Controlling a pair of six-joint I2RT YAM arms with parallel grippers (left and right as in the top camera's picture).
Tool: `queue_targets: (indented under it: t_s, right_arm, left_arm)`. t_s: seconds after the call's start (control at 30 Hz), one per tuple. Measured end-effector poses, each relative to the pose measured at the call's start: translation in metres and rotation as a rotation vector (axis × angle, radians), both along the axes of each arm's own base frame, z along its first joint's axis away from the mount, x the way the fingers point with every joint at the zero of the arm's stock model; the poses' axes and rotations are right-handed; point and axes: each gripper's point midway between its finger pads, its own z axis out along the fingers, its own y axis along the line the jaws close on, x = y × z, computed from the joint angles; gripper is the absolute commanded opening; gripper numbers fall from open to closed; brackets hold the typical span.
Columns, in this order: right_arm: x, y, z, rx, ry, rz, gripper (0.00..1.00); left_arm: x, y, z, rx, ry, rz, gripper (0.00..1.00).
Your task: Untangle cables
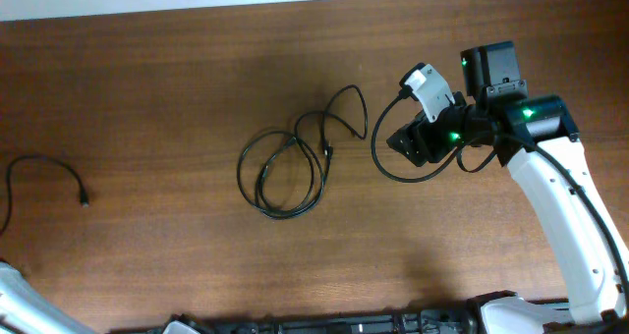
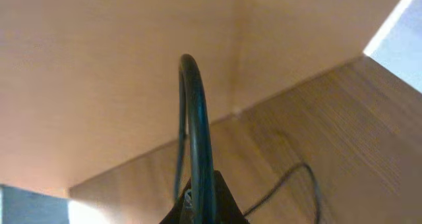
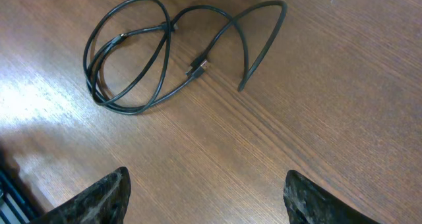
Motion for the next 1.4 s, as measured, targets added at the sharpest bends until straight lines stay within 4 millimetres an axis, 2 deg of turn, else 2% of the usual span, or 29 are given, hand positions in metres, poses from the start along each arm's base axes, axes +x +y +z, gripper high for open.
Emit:
queue_targets:
  t_s: [0.07,0.1,0.13,0.2,0.27,0.33,0.37,0.43,0.47,0.6,1.07,1.17,1.23,1.3,1.33,1.4]
  right_arm:
    - [0.000,0.000,0.000,0.000,0.000,0.000,0.74]
    - [0.000,0.000,0.000,0.000,0.000,0.000,0.73]
    - [0.000,0.000,0.000,0.000,-0.001,0.000,0.73]
    - [0.000,0.000,0.000,0.001,0.001,-0.002,0.73]
    - [0.000,0.000,0.000,0.003,0.004,-0.008,0.73]
    - [0.000,0.000,0.000,0.006,0.008,-0.013,0.73]
    - [0.000,0.000,0.000,0.007,0.009,-0.015,0.73]
    - [0.000,0.000,0.000,0.008,0.010,-0.018,0.73]
    - [0.000,0.000,0.000,0.008,0.010,-0.018,0.73]
    - [0.000,0.000,0.000,0.009,0.012,-0.020,0.73]
    - [0.001,0.000,0.001,0.010,0.008,-0.021,0.73]
    - [0.001,0.000,0.001,0.010,0.007,-0.021,0.73]
    - [0.001,0.000,0.001,0.011,0.007,-0.021,0.73]
    - [0.001,0.000,0.001,0.013,0.009,-0.027,0.73]
    - [0.001,0.000,0.001,0.016,0.014,-0.033,0.73]
    - [0.000,0.000,0.000,0.017,0.024,-0.039,0.73]
  left_arm:
    - [0.012,-0.005,-0.015,-0.061,-0.004,-0.062,0.15]
    - [0.022,-0.008,-0.025,-0.108,-0.016,-0.112,0.31]
    - [0.034,-0.013,-0.040,-0.171,-0.025,-0.173,0.40]
    - [0.046,-0.020,-0.063,-0.267,-0.031,-0.235,0.57]
    - [0.054,-0.023,-0.085,-0.348,-0.022,-0.268,0.67]
    - [0.062,-0.024,-0.111,-0.434,-0.013,-0.288,0.92]
    - [0.063,-0.024,-0.123,-0.467,0.002,-0.294,0.99]
    - [0.065,-0.026,-0.140,-0.525,0.013,-0.296,0.99]
    - [0.066,-0.027,-0.156,-0.575,0.028,-0.292,0.99]
    - [0.067,-0.028,-0.180,-0.644,0.050,-0.290,0.99]
    - [0.070,-0.041,-0.184,-0.704,0.028,-0.327,0.99]
    - [0.073,-0.042,-0.176,-0.691,0.012,-0.344,0.99]
    - [0.078,-0.049,-0.157,-0.641,-0.005,-0.401,0.99]
    - [0.095,-0.071,-0.129,-0.579,-0.034,-0.535,0.99]
    - [0.107,-0.089,-0.117,-0.558,-0.050,-0.626,0.99]
    - [0.126,-0.118,-0.107,-0.551,-0.052,-0.748,0.99]
